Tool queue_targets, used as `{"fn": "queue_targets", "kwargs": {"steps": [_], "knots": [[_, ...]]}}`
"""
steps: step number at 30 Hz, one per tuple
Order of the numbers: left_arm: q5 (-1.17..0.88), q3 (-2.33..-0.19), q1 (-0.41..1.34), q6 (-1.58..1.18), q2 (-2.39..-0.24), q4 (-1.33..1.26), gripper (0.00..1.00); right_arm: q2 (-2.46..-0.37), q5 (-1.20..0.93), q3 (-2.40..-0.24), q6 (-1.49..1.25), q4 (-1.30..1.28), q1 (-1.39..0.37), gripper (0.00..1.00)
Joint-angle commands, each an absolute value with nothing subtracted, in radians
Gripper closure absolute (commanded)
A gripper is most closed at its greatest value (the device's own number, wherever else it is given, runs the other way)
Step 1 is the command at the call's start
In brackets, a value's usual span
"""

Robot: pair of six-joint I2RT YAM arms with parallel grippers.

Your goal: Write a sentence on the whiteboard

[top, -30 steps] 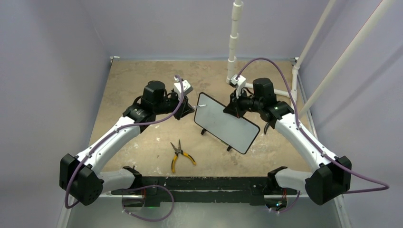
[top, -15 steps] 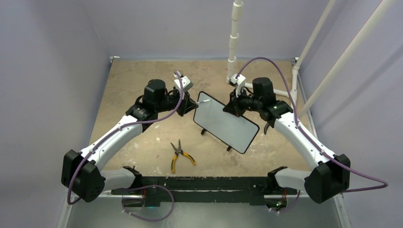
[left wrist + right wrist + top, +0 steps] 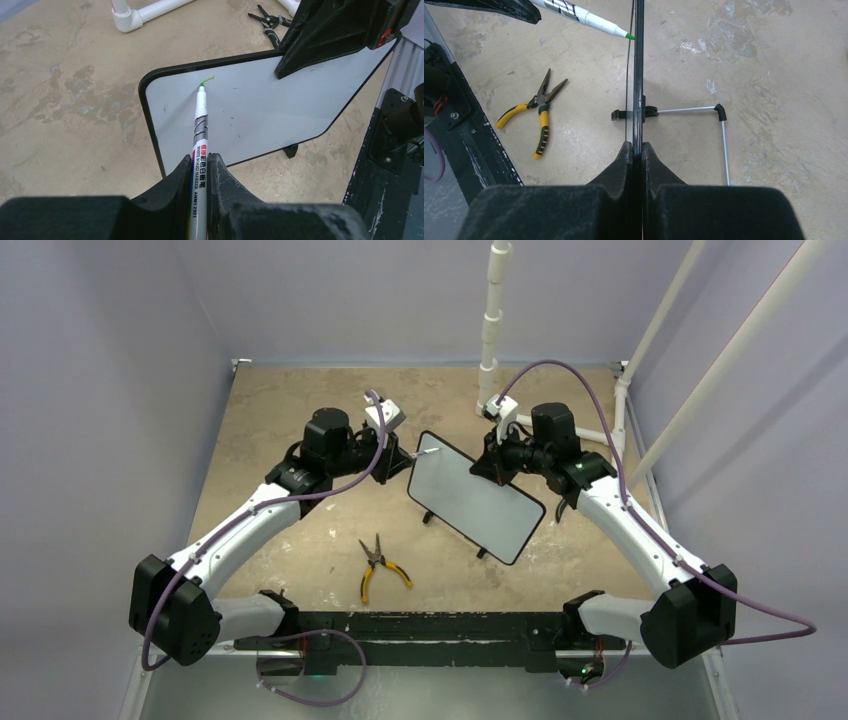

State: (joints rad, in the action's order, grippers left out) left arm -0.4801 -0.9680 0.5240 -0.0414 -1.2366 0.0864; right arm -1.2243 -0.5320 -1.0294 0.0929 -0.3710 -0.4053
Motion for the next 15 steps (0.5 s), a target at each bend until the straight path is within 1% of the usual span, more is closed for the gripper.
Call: {"fn": "queue_targets", "kwargs": {"steps": [1,15], "knots": [[-0.392,-0.969,0.52,-0.035,-1.249,0.072,1.0,-1.227,-0.545,-1.037,0.088,-0.351,-0.418,1.0],[-0.384,-0.949,0.52,-0.025,-1.273,0.132,1.0,-1.232,-0.536,-1.035,0.086,-0.35,-0.419,1.0]]}}
